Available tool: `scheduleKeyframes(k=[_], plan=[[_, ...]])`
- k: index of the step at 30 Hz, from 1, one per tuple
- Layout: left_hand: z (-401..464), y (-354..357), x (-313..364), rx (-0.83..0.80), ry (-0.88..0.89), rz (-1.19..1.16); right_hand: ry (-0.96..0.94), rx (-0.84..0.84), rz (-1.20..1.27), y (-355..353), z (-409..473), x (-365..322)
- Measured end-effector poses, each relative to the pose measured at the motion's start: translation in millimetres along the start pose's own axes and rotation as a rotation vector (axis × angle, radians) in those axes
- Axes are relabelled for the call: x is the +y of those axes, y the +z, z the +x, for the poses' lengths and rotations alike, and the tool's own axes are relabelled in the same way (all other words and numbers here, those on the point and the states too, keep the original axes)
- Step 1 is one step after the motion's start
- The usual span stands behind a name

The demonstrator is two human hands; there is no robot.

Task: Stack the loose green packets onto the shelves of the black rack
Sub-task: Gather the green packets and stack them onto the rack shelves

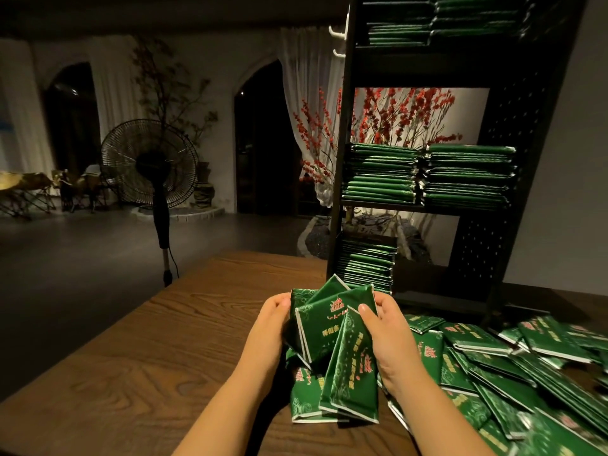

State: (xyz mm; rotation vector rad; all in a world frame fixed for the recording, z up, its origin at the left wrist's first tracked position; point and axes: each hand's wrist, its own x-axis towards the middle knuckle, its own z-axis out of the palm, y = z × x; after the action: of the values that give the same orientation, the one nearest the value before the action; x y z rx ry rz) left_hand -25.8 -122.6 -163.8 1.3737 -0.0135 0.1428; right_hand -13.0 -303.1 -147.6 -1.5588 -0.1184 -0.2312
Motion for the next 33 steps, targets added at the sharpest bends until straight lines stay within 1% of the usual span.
scheduleKeyframes(k=[1,2,3,6,9,12,18,20,24,26,29,31,33], plan=[[-1.2,1.9,0.2,-0.009,-0.061,-0.103,-0.012,0.015,0.002,0.4,0.5,0.7],[-1.5,2.3,-0.8,-0.003,-0.092,-0.157,-0.020,0.032,0.003,0.6,1.0,1.2],[0.2,0.6,-1.5,0.008,-0.071,-0.156,-0.020,0.050,0.012,0.7,1.3,1.8],[0.3,-6.5,-0.7,0.017,0.073,0.102,-0.024,0.083,0.029,1.0,2.2,1.0],[1.6,-8.4,-1.7,0.021,0.133,0.160,-0.027,0.066,0.017,1.5,0.8,0.6],[-0.5,-8.5,-0.6,0.027,0.226,0.210,0.014,0.035,-0.027,0.8,1.0,5.1],[-2.5,-8.9,0.7,0.005,0.166,0.208,0.087,-0.015,-0.235,-0.4,0.2,4.8],[-3.9,-8.2,1.5,-0.005,0.165,0.210,0.107,-0.031,-0.271,-0.9,0.3,4.6],[-8.3,-7.4,5.4,-0.028,0.201,0.236,0.140,-0.102,-0.195,-2.4,-3.2,-0.9],[-10.7,-7.9,8.0,-0.044,0.215,0.228,0.169,-0.106,-0.154,-4.3,-2.5,1.7],[-12.2,-8.4,9.4,-0.062,0.233,0.205,0.214,-0.114,0.008,-7.9,1.3,5.6],[-12.4,-8.4,8.8,-0.055,0.242,0.207,0.185,-0.132,0.026,-8.8,0.3,4.4],[-11.2,-9.1,7.8,-0.036,0.252,0.218,0.112,-0.149,0.007,-8.9,-1.7,2.4]])
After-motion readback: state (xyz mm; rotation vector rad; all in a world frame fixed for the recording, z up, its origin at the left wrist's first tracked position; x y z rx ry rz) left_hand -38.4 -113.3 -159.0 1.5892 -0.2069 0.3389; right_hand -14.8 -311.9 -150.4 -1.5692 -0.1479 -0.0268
